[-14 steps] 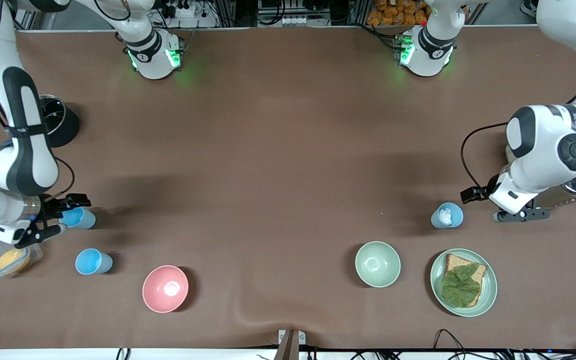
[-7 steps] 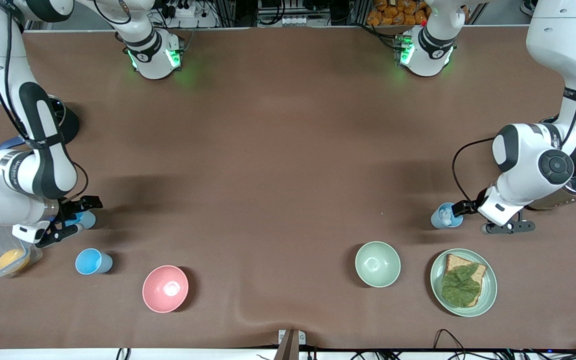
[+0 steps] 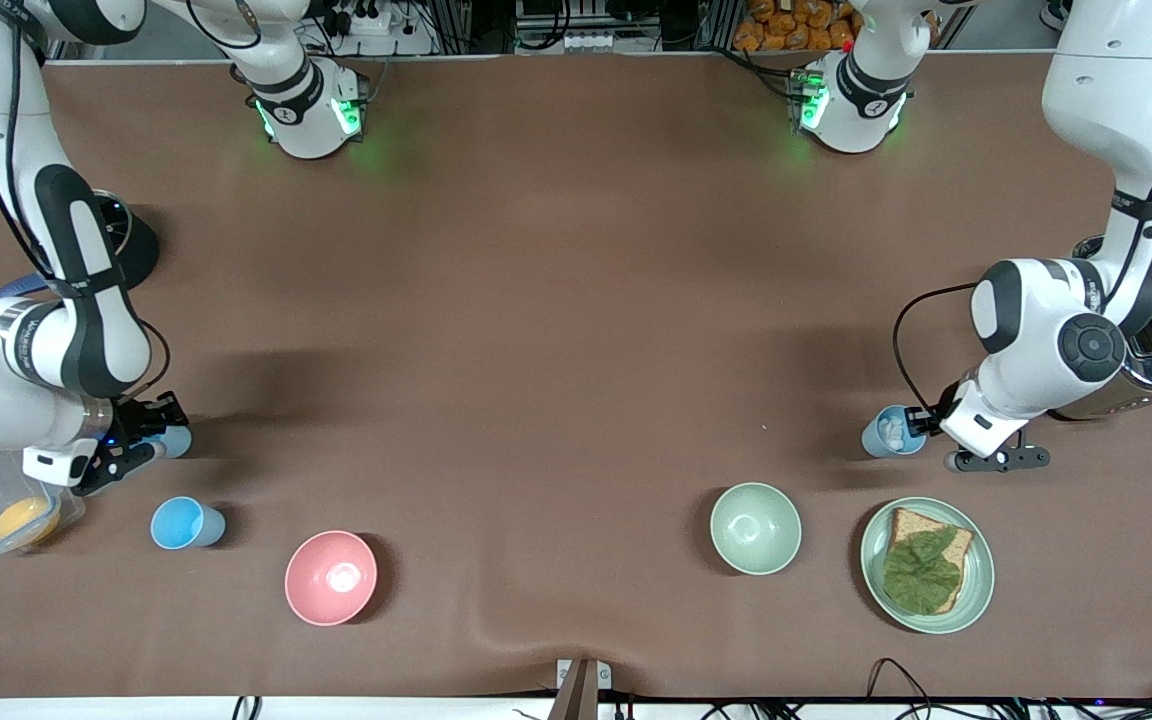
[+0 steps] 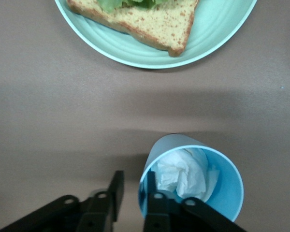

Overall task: Stack blue cups with both arms
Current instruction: 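Lift and carry both cups toward the table middle with both grippers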

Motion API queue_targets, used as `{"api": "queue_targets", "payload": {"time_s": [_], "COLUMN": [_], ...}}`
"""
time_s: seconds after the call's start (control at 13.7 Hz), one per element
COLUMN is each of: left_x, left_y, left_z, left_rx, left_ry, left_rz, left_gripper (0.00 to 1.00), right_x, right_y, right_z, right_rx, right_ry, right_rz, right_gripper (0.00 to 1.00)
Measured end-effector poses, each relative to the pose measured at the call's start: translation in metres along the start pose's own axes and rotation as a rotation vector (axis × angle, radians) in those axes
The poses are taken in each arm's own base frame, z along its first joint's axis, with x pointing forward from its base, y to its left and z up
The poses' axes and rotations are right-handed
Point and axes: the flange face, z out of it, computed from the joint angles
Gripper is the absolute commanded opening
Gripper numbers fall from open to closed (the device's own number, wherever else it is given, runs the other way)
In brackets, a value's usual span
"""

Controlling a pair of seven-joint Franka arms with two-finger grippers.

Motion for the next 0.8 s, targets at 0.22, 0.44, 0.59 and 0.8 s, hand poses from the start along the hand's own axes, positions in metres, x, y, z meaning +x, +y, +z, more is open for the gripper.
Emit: {"api": "queue_targets", "payload": {"time_s": [0.22, 0.44, 0.59, 0.8], "left_x": [0.002, -0.004, -0.013, -0.041], "left_y": [0.023, 0.082, 0.136, 0.227], "left_z": [-0.003, -0.006, -0.015, -0.028], "left_rx": [-0.014, -0.027, -0.038, -0.067], "left_ry": [0.008, 0.011, 0.021, 0.024], "left_rz": [0.018, 0.037, 0.023, -0.046], "left_gripper": [0.00, 0.00, 0.00, 0.00], "right_x": [-0.001, 0.001, 0.007, 0.024], "right_y": [0.003, 0.000, -0.005, -0.035], "right_z": [-0.008, -0.012, -0.027, -0.069], "right_rx": [-0.012, -0.015, -0.035, -0.085], "right_ry": [0.010, 0.015, 0.031, 0.006], "right_rz": [-0.002, -0.014, -0.041, -0.114], "right_gripper": [0.00, 0.00, 0.00, 0.00]}}
